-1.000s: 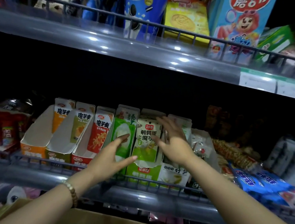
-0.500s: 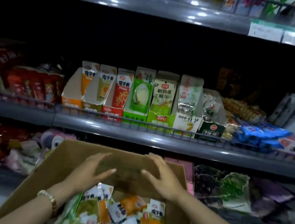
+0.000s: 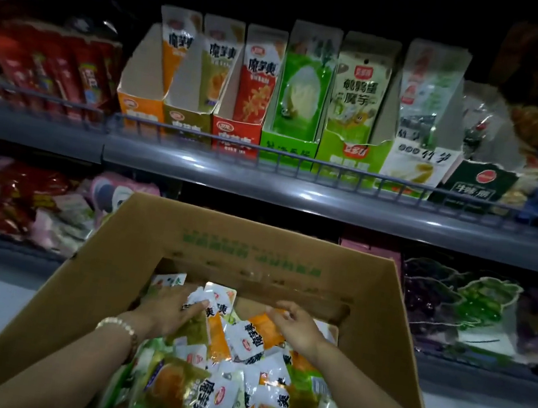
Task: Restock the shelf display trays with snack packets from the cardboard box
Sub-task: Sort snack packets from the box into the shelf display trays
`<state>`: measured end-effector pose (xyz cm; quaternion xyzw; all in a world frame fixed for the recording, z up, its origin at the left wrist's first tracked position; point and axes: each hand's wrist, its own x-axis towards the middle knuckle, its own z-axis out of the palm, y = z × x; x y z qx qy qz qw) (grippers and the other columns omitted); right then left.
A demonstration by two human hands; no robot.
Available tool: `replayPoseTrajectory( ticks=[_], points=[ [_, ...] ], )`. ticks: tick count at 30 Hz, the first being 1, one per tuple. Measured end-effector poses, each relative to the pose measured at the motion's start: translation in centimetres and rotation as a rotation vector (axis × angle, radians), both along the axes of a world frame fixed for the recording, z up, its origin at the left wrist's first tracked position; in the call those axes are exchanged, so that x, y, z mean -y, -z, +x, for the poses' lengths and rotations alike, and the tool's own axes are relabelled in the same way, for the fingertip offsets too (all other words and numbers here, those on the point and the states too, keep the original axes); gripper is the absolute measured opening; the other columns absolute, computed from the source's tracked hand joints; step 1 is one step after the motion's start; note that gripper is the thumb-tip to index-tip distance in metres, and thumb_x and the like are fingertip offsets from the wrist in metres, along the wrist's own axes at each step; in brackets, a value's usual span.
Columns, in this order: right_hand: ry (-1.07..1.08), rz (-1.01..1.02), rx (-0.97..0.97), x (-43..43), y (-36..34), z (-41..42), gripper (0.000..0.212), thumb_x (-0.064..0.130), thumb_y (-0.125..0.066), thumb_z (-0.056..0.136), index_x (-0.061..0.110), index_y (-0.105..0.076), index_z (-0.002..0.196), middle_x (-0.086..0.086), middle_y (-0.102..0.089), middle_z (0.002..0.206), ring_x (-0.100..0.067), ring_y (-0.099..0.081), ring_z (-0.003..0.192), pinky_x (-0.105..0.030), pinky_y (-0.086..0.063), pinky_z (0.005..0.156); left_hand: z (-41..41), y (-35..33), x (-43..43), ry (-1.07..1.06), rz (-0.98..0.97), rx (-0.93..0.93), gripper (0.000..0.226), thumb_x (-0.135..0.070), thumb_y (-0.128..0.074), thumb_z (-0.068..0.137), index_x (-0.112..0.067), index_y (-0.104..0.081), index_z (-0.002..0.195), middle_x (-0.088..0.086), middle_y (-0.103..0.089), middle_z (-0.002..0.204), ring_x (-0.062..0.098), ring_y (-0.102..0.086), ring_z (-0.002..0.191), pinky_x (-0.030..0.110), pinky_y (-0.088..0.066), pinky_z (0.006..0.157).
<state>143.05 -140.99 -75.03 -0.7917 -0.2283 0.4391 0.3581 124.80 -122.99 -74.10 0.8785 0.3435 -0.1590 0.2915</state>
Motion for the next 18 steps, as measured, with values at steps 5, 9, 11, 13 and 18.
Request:
replayPoseTrajectory(
  ticks=[5,9,11,13,18],
  points=[
    [-0.24,-0.046,0.11,-2.1,2.7,0.8,0.042,0.03,-0.051,0.097,0.013,-0.047,0.135,-0.004,-0.035,0.147,-0.021,-0.036,0.135,-0.021,-0.032,0.104,2.1,3.3,-1.4,0.048,0.033,-0.015,0.067,-0.057,-0.026,0.095,-0.016,-0.028,0.148,0.003,-0.027,0.155,0.019,-0.023,0.142,0.029,-0.019,0.115],
    [-0.459,-0.191,0.276,-2.7,4.9,1.9,0.059,0.046,-0.064,0.085,0.033,-0.041,0.138,0.0,-0.026,0.154,-0.025,-0.013,0.145,-0.042,-0.019,0.116,3.7,5.4,-1.9,0.0,0.029,-0.008,0.067,-0.048,-0.038,0.097,-0.01,-0.02,0.149,0.007,-0.021,0.156,0.021,-0.02,0.143,0.028,-0.017,0.115],
    [-0.516,-0.225,0.312,-2.7,5.6,2.2,0.068,0.044,-0.069,0.081,0.034,-0.037,0.139,0.0,-0.023,0.154,-0.025,-0.01,0.145,-0.041,-0.015,0.116,4.3,6.0,-2.1,-0.014,0.007,0.014,0.071,-0.045,-0.045,0.096,-0.009,-0.016,0.15,0.009,-0.02,0.156,0.023,-0.02,0.143,0.027,-0.018,0.114],
    [-0.54,-0.244,0.366,-2.5,5.9,2.4,0.069,0.04,-0.073,0.078,0.03,-0.04,0.138,-0.003,-0.024,0.151,-0.027,-0.013,0.143,-0.037,-0.016,0.115,4.7,6.5,-2.4,-0.059,0.002,0.029,0.074,-0.039,-0.058,0.091,-0.005,-0.024,0.147,0.011,-0.031,0.151,0.024,-0.029,0.139,0.027,-0.025,0.11],
    [-0.436,-0.209,0.389,-2.5,6.1,2.4,0.036,0.041,-0.074,0.076,0.038,-0.044,0.096,-0.003,-0.04,0.139,-0.028,-0.024,0.139,-0.035,-0.025,0.109,5.3,6.0,-2.8,-0.101,-0.032,0.101,0.057,-0.031,-0.077,0.076,-0.013,-0.05,0.123,0.003,-0.056,0.116,0.021,-0.053,0.112,0.028,-0.042,0.088]
  ],
)
